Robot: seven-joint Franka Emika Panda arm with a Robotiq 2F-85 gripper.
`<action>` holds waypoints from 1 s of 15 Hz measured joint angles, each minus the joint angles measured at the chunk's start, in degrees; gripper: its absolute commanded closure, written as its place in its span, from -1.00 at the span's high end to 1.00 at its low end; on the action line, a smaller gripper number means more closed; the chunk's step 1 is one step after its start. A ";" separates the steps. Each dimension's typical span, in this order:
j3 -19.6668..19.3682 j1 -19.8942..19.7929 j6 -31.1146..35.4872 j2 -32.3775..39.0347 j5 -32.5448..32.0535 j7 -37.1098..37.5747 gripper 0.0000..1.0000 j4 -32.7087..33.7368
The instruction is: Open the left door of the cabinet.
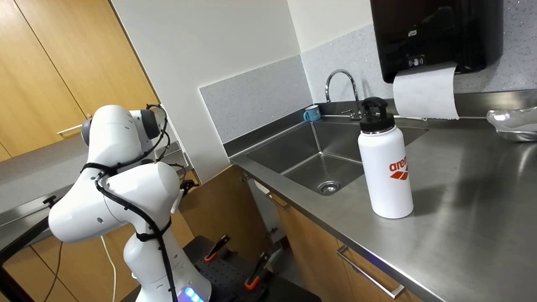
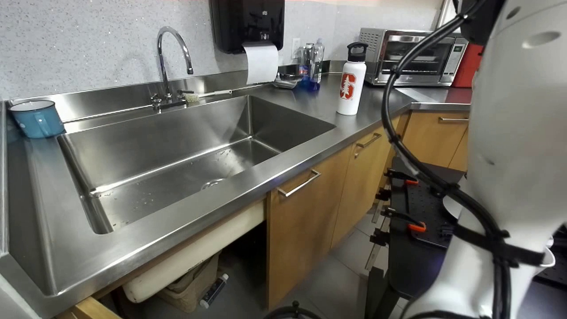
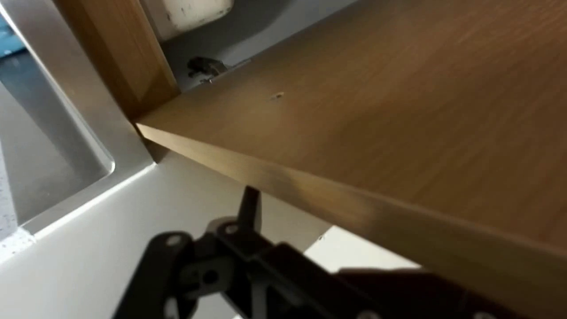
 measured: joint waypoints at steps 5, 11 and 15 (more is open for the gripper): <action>1.90 -4.65 2.27 -8.96 -21.27 22.43 1.00 -13.73; 9.86 -11.07 -3.29 -20.26 -26.38 33.27 1.00 -26.17; 14.02 -13.22 -4.74 -28.74 -17.93 31.66 1.00 -31.27</action>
